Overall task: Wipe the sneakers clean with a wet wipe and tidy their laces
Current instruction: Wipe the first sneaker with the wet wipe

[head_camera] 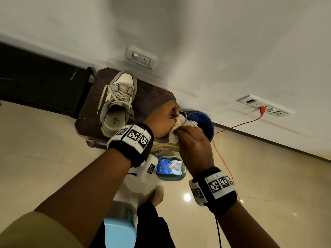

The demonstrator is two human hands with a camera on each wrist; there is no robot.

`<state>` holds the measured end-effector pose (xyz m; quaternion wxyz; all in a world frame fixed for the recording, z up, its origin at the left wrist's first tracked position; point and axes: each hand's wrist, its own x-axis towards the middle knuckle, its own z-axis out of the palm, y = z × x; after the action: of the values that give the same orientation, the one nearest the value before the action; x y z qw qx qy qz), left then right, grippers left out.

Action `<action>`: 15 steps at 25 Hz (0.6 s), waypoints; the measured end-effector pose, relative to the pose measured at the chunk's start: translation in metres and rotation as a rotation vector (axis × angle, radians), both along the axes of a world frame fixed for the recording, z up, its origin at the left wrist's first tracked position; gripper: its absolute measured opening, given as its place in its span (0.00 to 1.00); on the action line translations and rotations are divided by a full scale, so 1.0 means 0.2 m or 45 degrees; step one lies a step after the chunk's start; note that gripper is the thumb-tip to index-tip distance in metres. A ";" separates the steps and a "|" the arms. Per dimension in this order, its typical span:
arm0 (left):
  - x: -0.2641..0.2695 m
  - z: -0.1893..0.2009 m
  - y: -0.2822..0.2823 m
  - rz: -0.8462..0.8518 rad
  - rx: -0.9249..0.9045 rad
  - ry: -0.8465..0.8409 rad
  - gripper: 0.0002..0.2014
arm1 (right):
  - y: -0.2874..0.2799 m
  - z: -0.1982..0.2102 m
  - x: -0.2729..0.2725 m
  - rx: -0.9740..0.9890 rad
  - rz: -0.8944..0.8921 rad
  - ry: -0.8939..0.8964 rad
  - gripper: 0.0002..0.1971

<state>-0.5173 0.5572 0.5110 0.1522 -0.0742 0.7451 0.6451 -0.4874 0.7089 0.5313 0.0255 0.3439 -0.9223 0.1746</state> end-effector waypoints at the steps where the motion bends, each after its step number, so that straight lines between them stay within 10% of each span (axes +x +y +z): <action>1: -0.02 0.01 0.00 0.009 -0.031 -0.003 0.12 | 0.00 0.00 -0.04 -0.038 -0.087 0.017 0.09; 15: -0.02 -0.27 -0.14 0.137 0.027 -0.442 0.11 | -0.12 -0.29 -0.08 -0.113 -0.068 -0.254 0.11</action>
<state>-0.5211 0.5300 0.4567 0.2444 -0.2227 0.6959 0.6375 -0.5035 0.6842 0.4732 -0.0465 0.2988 -0.9204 0.2477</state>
